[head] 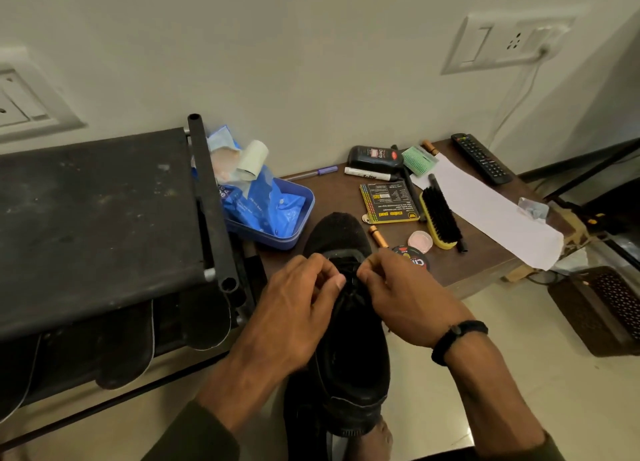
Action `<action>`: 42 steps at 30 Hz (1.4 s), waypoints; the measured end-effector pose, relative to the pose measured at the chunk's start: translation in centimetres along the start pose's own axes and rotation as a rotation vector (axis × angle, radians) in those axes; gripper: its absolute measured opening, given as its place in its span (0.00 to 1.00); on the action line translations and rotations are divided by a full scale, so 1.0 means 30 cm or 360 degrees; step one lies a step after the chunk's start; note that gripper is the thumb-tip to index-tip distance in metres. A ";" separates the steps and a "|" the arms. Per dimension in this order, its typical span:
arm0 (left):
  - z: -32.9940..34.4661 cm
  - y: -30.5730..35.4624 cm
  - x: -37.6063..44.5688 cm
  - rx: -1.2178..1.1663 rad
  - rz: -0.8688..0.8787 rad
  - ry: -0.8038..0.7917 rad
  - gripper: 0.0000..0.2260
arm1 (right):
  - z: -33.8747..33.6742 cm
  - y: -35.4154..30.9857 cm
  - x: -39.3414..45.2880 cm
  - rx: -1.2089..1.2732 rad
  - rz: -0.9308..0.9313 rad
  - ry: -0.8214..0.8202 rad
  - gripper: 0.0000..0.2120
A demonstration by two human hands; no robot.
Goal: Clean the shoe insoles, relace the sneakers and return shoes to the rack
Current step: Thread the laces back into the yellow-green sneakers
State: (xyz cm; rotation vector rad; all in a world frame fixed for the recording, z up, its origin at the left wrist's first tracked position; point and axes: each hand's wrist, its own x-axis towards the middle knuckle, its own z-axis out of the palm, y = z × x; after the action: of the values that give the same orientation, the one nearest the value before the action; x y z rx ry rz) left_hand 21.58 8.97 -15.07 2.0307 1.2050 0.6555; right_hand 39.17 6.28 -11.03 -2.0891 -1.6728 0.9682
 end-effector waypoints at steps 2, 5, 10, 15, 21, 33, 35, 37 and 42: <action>-0.022 0.008 -0.008 -0.0018 -0.0023 -0.0099 0.11 | -0.007 0.014 0.002 0.0074 -0.0019 0.0016 0.07; -0.051 0.017 -0.028 0.0065 -0.0091 -0.0256 0.19 | -0.026 0.033 -0.006 0.0104 0.0009 -0.0088 0.15; -0.062 0.044 -0.077 0.0213 -0.0285 -0.0354 0.29 | -0.063 0.037 -0.041 0.0062 0.0176 -0.0390 0.28; -0.106 0.090 -0.139 0.0437 -0.0496 -0.0552 0.36 | -0.046 0.035 -0.046 0.0078 0.0228 -0.0353 0.24; -0.185 0.076 -0.169 0.0519 -0.0825 -0.0784 0.23 | -0.031 0.027 -0.033 -0.0051 0.0232 -0.0270 0.23; -0.101 0.083 -0.178 0.0741 -0.0316 0.0011 0.13 | -0.023 0.038 -0.076 0.0018 0.0452 -0.0050 0.33; -0.070 0.097 -0.173 0.0654 -0.0386 0.0000 0.20 | -0.016 0.032 -0.088 0.0113 0.0477 -0.0104 0.32; -0.040 0.092 -0.164 0.0421 -0.0474 -0.0087 0.25 | -0.021 0.029 -0.092 0.0144 0.0452 -0.0119 0.30; -0.008 0.051 -0.125 0.0209 -0.0480 0.0073 0.25 | -0.015 0.026 -0.097 0.0315 0.0341 -0.0021 0.22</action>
State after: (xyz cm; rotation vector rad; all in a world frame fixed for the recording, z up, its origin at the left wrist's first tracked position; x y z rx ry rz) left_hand 20.58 5.16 -14.03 1.8904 1.5781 0.4885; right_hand 39.76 3.41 -10.24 -2.1609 -1.3174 1.1621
